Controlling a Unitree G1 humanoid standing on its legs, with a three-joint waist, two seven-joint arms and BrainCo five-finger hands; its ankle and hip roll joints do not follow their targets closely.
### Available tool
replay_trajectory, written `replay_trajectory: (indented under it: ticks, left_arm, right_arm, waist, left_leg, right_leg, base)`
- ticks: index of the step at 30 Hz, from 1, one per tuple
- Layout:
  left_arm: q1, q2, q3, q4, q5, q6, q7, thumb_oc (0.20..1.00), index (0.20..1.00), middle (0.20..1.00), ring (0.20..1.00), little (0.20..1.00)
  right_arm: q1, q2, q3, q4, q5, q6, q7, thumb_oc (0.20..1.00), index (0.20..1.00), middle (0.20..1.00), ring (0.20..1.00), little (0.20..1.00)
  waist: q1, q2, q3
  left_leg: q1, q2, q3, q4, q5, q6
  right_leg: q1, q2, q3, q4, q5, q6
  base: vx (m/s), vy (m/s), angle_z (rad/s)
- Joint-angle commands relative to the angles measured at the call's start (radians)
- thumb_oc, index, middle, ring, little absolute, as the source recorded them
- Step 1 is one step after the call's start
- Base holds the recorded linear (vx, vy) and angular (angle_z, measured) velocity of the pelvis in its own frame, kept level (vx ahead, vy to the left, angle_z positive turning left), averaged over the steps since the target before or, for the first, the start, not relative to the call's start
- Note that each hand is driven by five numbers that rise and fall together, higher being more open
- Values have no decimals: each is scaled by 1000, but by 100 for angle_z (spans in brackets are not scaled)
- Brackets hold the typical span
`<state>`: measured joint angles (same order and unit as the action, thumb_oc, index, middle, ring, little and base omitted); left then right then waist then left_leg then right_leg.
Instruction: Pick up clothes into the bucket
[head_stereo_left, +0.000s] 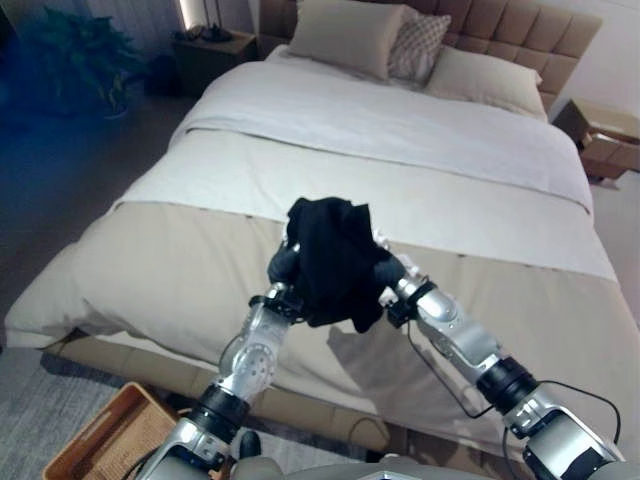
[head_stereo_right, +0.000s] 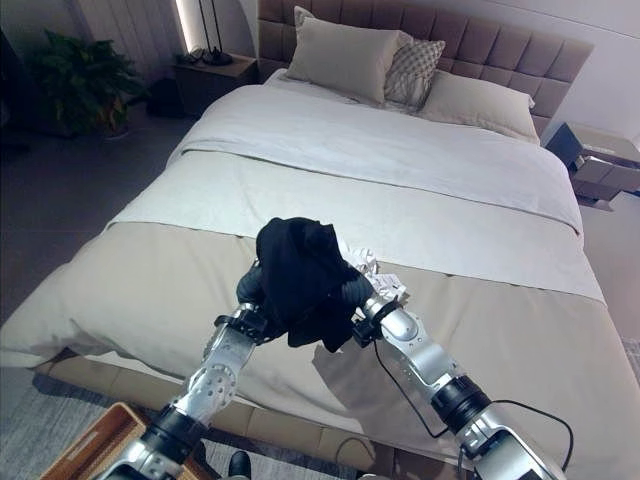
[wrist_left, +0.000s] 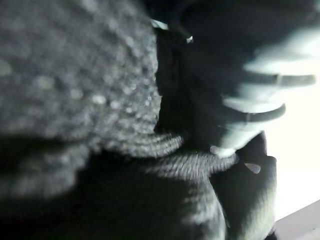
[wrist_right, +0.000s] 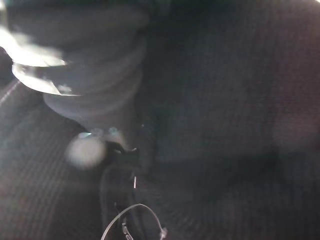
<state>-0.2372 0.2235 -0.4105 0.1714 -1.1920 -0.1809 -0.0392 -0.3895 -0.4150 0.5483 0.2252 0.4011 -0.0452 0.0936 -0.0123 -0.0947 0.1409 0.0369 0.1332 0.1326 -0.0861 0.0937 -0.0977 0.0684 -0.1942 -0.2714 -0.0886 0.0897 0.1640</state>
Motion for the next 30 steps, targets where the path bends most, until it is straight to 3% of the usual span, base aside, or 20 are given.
replay_trajectory:
  ticks: [1,15,16,17,27,30]
  left_arm:
    - [-94,-43,-113,-104,30,22,-75,200,200,200,200,200]
    - [-41,-42,-98,-93,42,29,-54,200,200,200,200,200]
    - [-39,-43,-95,-93,44,27,-51,200,200,200,200,200]
    - [-35,-44,-90,-92,46,27,-49,200,200,200,200,200]
    - [29,-33,13,-100,47,-9,-15,200,200,200,200,200]
    - [79,25,130,-117,159,-45,21,200,200,200,200,200]
  right_arm:
    - [-128,50,-37,42,-22,-49,-57,200,200,200,200,200]
    - [-111,70,-98,48,-87,-59,-133,200,200,200,200,200]
    - [-108,71,-103,50,-94,-58,-136,291,291,291,291,291]
    - [-104,71,-105,49,-107,-59,-138,1000,1000,1000,1000,1000]
    - [-43,92,-147,96,-118,-60,-171,1000,1000,1000,1000,1000]
    - [-3,101,-182,150,-130,-62,-182,1000,1000,1000,1000,1000]
  waist:
    - [13,-10,16]
    - [20,-7,24]
    - [20,-6,24]
    - [21,-6,25]
    - [32,-8,55]
    - [47,-6,77]
  left_leg:
    - [4,29,0,64,-71,-7]
    - [2,26,-3,81,-82,-3]
    - [1,25,-4,82,-82,-2]
    - [1,24,-6,83,-82,-2]
    - [-14,19,-29,98,-86,6]
    - [-21,18,-43,106,-86,9]
  right_leg:
    - [26,-82,-55,36,9,66]
    - [29,-85,-56,39,4,66]
    - [30,-85,-57,41,3,66]
    - [31,-86,-58,44,1,65]
    - [19,-101,-72,119,-31,62]
    - [4,-108,-78,165,-50,56]
  base:
    - [0,0,0]
    - [0,0,0]
    - [11,-4,3]
    - [9,-5,6]
    - [-10,6,9]
    - [-36,5,5]
